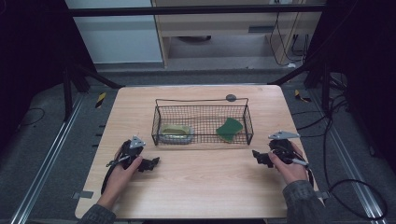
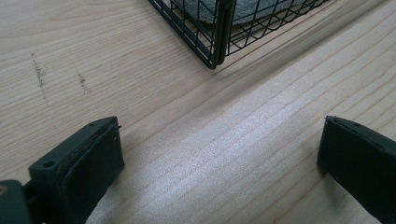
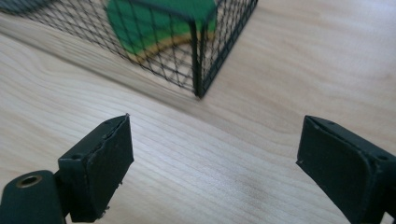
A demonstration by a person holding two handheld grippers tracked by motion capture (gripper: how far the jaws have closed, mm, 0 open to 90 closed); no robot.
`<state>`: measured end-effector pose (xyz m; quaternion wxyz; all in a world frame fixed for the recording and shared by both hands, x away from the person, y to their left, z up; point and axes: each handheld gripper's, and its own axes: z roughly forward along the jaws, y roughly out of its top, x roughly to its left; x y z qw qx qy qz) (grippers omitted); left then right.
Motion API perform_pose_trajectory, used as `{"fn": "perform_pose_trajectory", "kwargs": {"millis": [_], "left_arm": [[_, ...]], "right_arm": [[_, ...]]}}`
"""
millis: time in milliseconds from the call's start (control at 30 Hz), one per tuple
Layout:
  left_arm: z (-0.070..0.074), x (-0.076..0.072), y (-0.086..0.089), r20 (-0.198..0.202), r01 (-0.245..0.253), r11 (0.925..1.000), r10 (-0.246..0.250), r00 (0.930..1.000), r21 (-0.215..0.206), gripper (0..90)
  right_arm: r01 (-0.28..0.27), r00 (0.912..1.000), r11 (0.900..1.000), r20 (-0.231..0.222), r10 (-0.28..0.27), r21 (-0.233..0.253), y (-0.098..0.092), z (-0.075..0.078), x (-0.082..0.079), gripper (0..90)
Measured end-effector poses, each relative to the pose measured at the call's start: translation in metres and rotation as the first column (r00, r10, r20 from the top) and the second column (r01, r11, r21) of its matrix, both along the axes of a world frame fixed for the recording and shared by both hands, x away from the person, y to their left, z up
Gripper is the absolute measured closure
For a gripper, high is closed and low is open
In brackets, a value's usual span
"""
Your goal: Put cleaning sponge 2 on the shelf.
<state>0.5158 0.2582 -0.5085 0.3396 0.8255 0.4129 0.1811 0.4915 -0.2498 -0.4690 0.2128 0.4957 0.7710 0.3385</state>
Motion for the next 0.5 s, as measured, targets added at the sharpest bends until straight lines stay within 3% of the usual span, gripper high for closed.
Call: {"fn": "perform_pose_trajectory", "kwargs": {"millis": [233,500], "left_arm": [[0.0,0.0,0.0,0.0,0.0,1.0,0.0,1.0,0.0,0.0],[0.0,0.0,0.0,0.0,0.0,1.0,0.0,1.0,-0.001,0.0]], "right_arm": [[0.071,0.9973,0.997,-0.018,-0.071,0.0,0.009,-0.037,0.013,10.4],[0.065,0.9979,0.998,0.0,-0.065,-0.013,0.015,-0.043,0.015,4.3]]}}
